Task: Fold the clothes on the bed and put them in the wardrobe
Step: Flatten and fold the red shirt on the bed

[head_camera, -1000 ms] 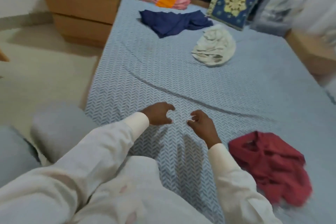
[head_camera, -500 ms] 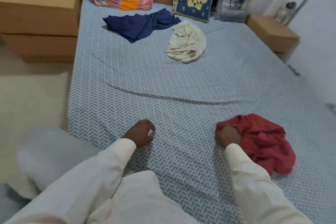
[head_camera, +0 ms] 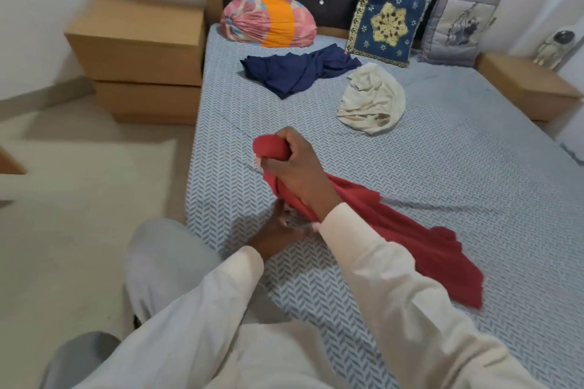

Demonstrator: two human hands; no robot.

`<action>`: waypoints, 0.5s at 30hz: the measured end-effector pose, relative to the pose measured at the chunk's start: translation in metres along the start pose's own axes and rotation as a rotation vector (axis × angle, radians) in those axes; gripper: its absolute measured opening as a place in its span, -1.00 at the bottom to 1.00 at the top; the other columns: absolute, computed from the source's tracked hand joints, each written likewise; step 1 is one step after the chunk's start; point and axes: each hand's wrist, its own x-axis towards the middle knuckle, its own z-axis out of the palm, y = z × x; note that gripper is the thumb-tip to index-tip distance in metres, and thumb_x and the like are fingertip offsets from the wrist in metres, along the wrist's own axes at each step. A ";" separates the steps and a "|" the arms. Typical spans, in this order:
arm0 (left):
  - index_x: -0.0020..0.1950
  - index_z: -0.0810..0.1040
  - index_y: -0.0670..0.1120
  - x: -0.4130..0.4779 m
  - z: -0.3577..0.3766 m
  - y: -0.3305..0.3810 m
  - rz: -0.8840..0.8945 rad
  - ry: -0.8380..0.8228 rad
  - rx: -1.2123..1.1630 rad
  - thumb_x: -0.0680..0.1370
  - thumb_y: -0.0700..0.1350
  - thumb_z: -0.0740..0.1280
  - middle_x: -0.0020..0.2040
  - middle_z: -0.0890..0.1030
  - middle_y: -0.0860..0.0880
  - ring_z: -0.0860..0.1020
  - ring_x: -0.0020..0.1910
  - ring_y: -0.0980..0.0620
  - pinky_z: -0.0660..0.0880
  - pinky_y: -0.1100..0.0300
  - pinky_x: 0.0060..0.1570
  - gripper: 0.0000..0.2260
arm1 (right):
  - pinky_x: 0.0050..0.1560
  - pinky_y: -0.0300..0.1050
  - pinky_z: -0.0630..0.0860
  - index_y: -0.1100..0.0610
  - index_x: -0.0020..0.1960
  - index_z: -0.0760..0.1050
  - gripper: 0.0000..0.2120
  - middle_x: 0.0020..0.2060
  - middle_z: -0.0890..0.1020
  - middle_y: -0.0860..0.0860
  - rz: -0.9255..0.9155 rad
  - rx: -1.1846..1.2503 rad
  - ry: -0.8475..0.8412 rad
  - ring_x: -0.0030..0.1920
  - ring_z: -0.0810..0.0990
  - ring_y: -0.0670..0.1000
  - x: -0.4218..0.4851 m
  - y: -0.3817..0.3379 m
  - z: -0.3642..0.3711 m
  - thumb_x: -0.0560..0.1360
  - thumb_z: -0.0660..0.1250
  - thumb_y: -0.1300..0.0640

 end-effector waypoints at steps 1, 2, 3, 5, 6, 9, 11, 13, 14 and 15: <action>0.44 0.29 0.01 0.000 -0.008 0.008 0.019 0.090 -0.037 0.36 0.12 0.51 0.30 0.50 -0.06 0.49 0.28 -0.04 0.47 0.01 0.26 -0.27 | -0.10 -0.16 0.52 0.08 -0.05 0.44 -0.70 -0.16 0.56 0.00 -0.006 0.084 -0.006 -0.19 0.51 -0.12 0.009 -0.014 0.006 0.36 0.53 0.10; 0.35 0.39 0.06 0.003 -0.018 0.014 0.042 0.195 -0.062 0.45 0.09 0.44 0.25 0.55 -0.06 0.53 0.25 -0.07 0.48 -0.03 0.24 -0.49 | -0.03 0.00 0.58 0.08 -0.03 0.46 -0.69 -0.10 0.60 0.10 0.000 0.195 -0.003 -0.14 0.57 -0.04 0.017 -0.026 0.008 0.34 0.54 0.11; 0.24 0.45 0.16 0.004 -0.030 0.022 0.094 0.286 -0.102 0.47 0.14 0.39 0.22 0.58 -0.06 0.55 0.23 -0.10 0.49 -0.09 0.24 -0.64 | 0.02 0.14 0.59 0.08 -0.01 0.48 -0.68 -0.07 0.61 0.18 0.007 0.312 0.015 -0.11 0.59 0.04 0.027 -0.038 0.009 0.33 0.54 0.12; 0.15 0.47 0.34 0.030 -0.063 0.029 0.186 0.401 -0.148 0.44 0.30 0.32 0.21 0.59 -0.09 0.58 0.18 -0.15 0.50 -0.21 0.18 -0.70 | -0.02 0.18 0.56 0.10 -0.01 0.49 -0.68 -0.12 0.60 0.18 -0.041 0.542 0.083 -0.12 0.58 0.11 0.052 -0.063 0.002 0.32 0.54 0.17; 0.15 0.46 0.37 0.038 -0.082 0.047 0.265 0.452 -0.141 0.46 0.32 0.29 0.19 0.59 -0.11 0.59 0.15 -0.17 0.52 -0.23 0.14 -0.72 | -0.06 0.13 0.53 0.11 0.00 0.48 -0.70 -0.15 0.59 0.14 -0.100 0.641 0.130 -0.14 0.56 0.10 0.067 -0.080 -0.006 0.34 0.52 0.21; 0.20 0.47 0.09 0.022 -0.112 0.144 0.497 0.536 -0.192 0.63 0.02 0.24 0.07 0.60 0.03 0.56 0.01 0.11 0.49 0.06 0.13 -0.84 | -0.07 0.08 0.50 0.13 0.00 0.46 -0.76 -0.14 0.55 0.14 -0.303 0.839 0.339 -0.13 0.52 0.10 0.101 -0.124 -0.052 0.42 0.47 0.26; 0.16 0.43 0.00 0.020 -0.119 0.189 0.639 0.521 -0.064 0.62 -0.05 0.26 -0.05 0.55 0.13 0.50 -0.12 0.23 0.42 0.16 0.01 -0.86 | 0.03 0.14 0.56 0.14 0.02 0.46 -0.77 -0.09 0.55 0.14 -0.348 0.865 0.516 -0.11 0.57 0.09 0.112 -0.137 -0.089 0.45 0.46 0.23; 0.30 0.39 0.06 0.024 -0.119 0.200 0.700 0.476 0.221 0.56 -0.03 0.32 0.13 0.57 0.09 0.55 0.07 0.17 0.46 0.14 0.13 -0.68 | 0.13 0.19 0.56 0.14 0.04 0.46 -0.76 -0.04 0.58 0.14 -0.344 0.875 0.693 -0.08 0.60 0.08 0.118 -0.123 -0.124 0.45 0.47 0.17; 0.37 0.35 0.11 0.030 -0.119 0.194 0.661 0.461 0.418 0.53 0.00 0.32 0.22 0.57 0.04 0.56 0.15 0.06 0.47 0.09 0.18 -0.59 | 0.17 0.20 0.56 0.14 0.04 0.46 -0.74 -0.01 0.59 0.14 -0.325 0.872 0.773 -0.05 0.62 0.10 0.117 -0.109 -0.139 0.44 0.47 0.13; 0.38 0.35 0.16 0.033 -0.118 0.185 0.586 0.448 0.596 0.50 0.02 0.28 0.23 0.59 -0.02 0.57 0.15 -0.05 0.50 0.03 0.16 -0.56 | 0.17 0.20 0.57 0.12 0.06 0.47 -0.73 0.04 0.61 0.14 -0.288 0.861 0.838 0.00 0.64 0.12 0.115 -0.092 -0.151 0.44 0.47 0.09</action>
